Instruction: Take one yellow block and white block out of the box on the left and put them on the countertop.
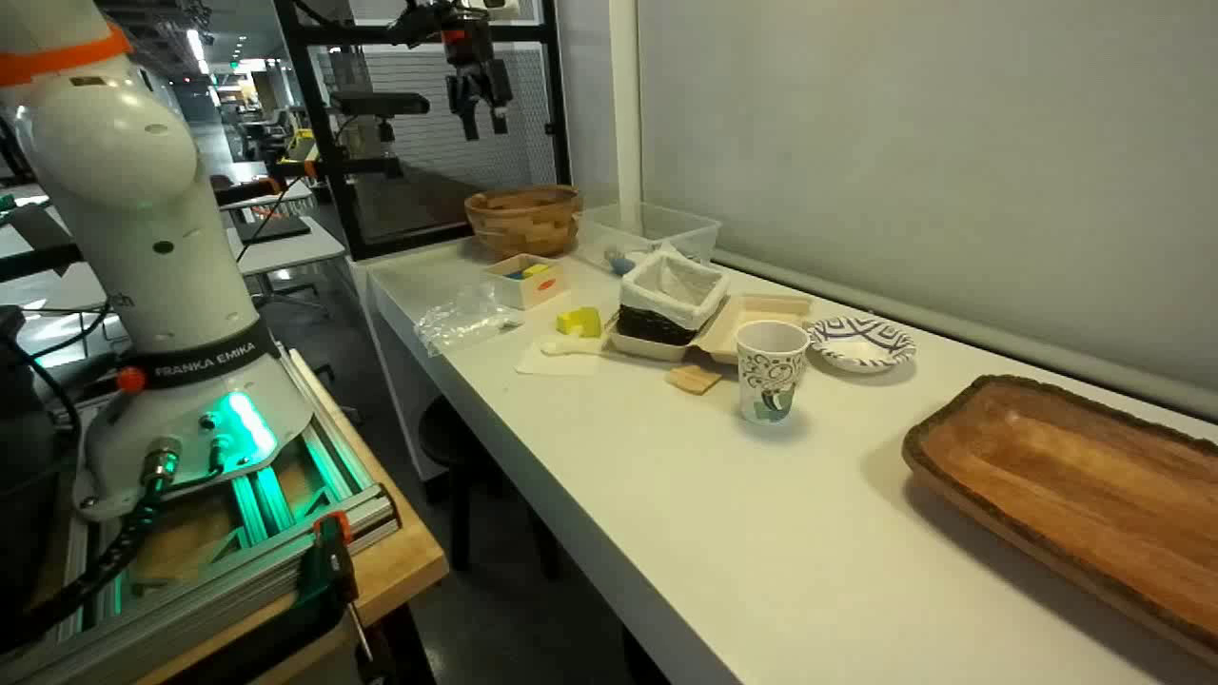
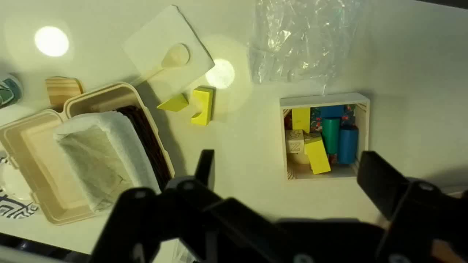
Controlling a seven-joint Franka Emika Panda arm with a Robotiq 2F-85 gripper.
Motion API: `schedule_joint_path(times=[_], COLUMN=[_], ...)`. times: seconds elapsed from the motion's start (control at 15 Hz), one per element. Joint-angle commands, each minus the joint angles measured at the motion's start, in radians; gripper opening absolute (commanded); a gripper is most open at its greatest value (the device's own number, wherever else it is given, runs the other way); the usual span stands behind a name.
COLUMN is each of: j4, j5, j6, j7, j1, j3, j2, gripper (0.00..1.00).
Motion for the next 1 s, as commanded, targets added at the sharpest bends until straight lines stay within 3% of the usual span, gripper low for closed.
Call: schedule_joint_path(times=[0.0,0.4,0.73,0.93], j4=[0.002,0.002,-0.022,-0.040], j5=[-0.006,-0.006,0.019,0.151], j6=[-0.003,-0.003,0.254,0.429], j7=[0.005,0.005,-0.106,-0.281], j1=[0.027,0.027,0.049,0.076], j3=[-0.024,-0.024,-0.047,-0.080], j2=[0.002,0.002,0.091,0.165], gripper=[1.00,1.00,1.00,1.00])
